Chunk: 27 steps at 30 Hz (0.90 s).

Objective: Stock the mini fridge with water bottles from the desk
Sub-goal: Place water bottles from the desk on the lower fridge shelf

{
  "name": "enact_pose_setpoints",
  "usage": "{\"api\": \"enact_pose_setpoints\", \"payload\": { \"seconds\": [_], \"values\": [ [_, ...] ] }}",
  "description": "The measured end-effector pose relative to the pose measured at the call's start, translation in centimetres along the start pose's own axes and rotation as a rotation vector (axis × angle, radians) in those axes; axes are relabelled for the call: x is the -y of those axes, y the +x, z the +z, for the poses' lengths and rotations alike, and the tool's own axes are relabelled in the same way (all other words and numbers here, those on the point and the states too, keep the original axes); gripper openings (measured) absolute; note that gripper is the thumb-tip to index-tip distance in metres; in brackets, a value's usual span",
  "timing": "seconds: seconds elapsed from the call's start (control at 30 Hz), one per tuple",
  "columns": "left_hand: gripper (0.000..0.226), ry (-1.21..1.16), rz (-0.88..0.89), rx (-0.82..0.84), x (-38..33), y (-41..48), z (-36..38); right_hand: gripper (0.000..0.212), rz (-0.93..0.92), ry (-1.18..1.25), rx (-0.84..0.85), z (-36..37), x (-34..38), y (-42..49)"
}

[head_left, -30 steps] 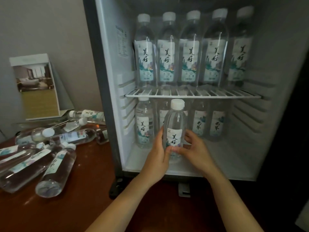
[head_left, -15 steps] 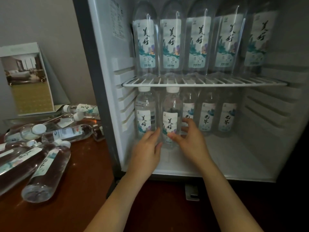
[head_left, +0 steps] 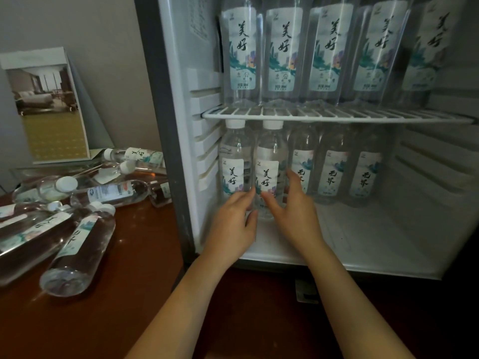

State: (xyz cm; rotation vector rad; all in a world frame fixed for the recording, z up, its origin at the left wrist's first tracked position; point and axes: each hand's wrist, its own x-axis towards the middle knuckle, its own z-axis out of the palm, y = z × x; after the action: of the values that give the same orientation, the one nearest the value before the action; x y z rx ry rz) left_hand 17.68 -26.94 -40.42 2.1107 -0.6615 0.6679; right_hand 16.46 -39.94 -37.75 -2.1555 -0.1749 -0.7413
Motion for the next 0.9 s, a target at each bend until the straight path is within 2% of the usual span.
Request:
{"api": "enact_pose_setpoints", "payload": {
  "seconds": [0.3, 0.4, 0.5, 0.6, 0.67, 0.77, 0.9],
  "values": [
    [0.047, -0.008, -0.030, -0.010, -0.4, -0.2, -0.1, 0.070, -0.016, -0.084, -0.002, 0.1, -0.6, -0.4],
    [0.041, -0.020, 0.004, -0.075, -0.8, -0.3, -0.2, 0.069, 0.024, -0.106, -0.031, -0.5, -0.2, -0.8],
    [0.031, -0.043, 0.090, -0.172, -1.8, -0.8, -0.8, 0.053, 0.032, -0.092, -0.166, -1.2, 0.6, -1.1],
    [0.030, -0.009, 0.164, -0.252, -3.1, -2.0, -3.0, 0.024, -0.124, -0.091, -0.251, -1.2, 2.1, -1.7],
    [0.038, 0.066, 0.215, -0.314, -3.6, -3.0, -5.5, 0.017, -0.236, -0.078, -0.216, -0.7, 4.0, -2.1],
    [0.052, 0.136, 0.224, -0.368, -3.1, -4.5, -10.1, 0.024, -0.342, -0.042, -0.132, 0.7, 7.9, -2.8],
    [0.032, 0.291, 0.078, -0.388, -0.5, -6.9, -16.8, 0.026, -0.397, 0.028, 0.045, 4.4, 13.2, -4.2]
  ]
}}
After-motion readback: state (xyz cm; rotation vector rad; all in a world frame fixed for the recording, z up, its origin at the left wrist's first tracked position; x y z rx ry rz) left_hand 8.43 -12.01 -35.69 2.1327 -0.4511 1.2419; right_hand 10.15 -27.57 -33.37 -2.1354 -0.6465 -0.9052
